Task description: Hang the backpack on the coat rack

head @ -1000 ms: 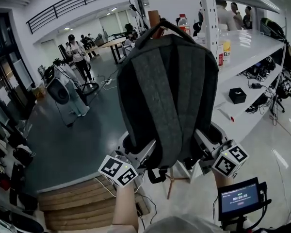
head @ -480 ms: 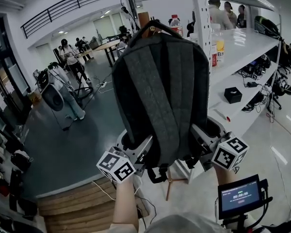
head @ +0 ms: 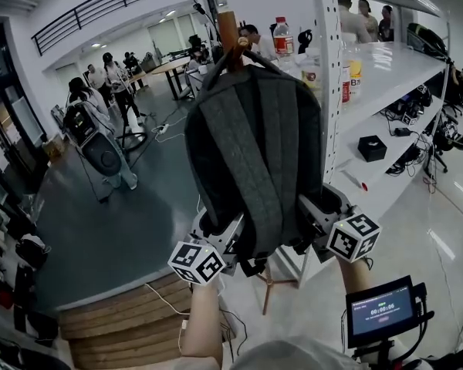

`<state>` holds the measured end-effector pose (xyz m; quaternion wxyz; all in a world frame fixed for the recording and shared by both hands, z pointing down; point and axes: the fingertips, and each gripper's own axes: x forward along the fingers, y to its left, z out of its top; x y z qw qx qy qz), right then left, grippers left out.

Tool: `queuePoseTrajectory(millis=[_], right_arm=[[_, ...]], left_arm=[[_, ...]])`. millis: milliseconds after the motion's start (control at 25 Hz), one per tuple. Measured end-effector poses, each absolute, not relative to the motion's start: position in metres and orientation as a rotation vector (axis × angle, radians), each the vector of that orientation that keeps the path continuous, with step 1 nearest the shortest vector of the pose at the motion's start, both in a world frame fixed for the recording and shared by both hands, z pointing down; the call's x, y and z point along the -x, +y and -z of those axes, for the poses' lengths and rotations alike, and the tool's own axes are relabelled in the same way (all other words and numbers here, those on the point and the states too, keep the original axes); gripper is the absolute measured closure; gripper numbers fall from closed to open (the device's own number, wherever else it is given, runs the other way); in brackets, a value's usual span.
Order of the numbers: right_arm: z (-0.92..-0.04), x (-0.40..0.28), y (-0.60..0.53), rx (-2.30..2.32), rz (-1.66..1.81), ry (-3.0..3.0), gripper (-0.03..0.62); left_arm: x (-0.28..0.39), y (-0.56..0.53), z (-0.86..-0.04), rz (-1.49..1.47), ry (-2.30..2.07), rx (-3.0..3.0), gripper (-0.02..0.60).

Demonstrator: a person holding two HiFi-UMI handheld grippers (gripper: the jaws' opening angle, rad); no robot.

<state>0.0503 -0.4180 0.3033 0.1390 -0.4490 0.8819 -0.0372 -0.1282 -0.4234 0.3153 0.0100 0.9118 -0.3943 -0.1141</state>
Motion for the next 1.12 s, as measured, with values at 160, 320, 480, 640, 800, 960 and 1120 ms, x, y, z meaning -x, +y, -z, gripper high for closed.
queuePoseTrajectory(millis=[160,320,480,640,800,960,1120], right_arm=[[-0.309,-0.056,-0.425,1.308,0.039,2.504,0.364],[-0.312,-0.061,-0.430,1.306,-0.013,2.467,0.364],[-0.316,-0.065,-0.434,1.321,-0.069,2.445,0.362],[-0.320,-0.072,-0.428,1.282,-0.105,2.385,0.362],[-0.349,-0.080,-0.423,1.270,-0.074,2.380,0.361],[-0.342,-0.084,-0.386,1.230,-0.002,2.308,0.362],[-0.322,-0.090,-0.350,1.232,-0.014,2.279,0.362]], left_arm=[[0.130,-0.430,-0.321,0.412,-1.240,-2.836,0.250],[0.129,-0.434,-0.325,0.452,-1.279,-2.831,0.250],[0.131,-0.436,-0.328,0.482,-1.294,-2.841,0.245],[0.137,-0.434,-0.334,0.524,-1.320,-2.838,0.247],[0.147,-0.433,-0.356,0.585,-1.396,-2.761,0.247],[0.167,-0.398,-0.347,0.506,-1.509,-2.803,0.249],[0.187,-0.357,-0.335,0.537,-1.547,-2.804,0.249]])
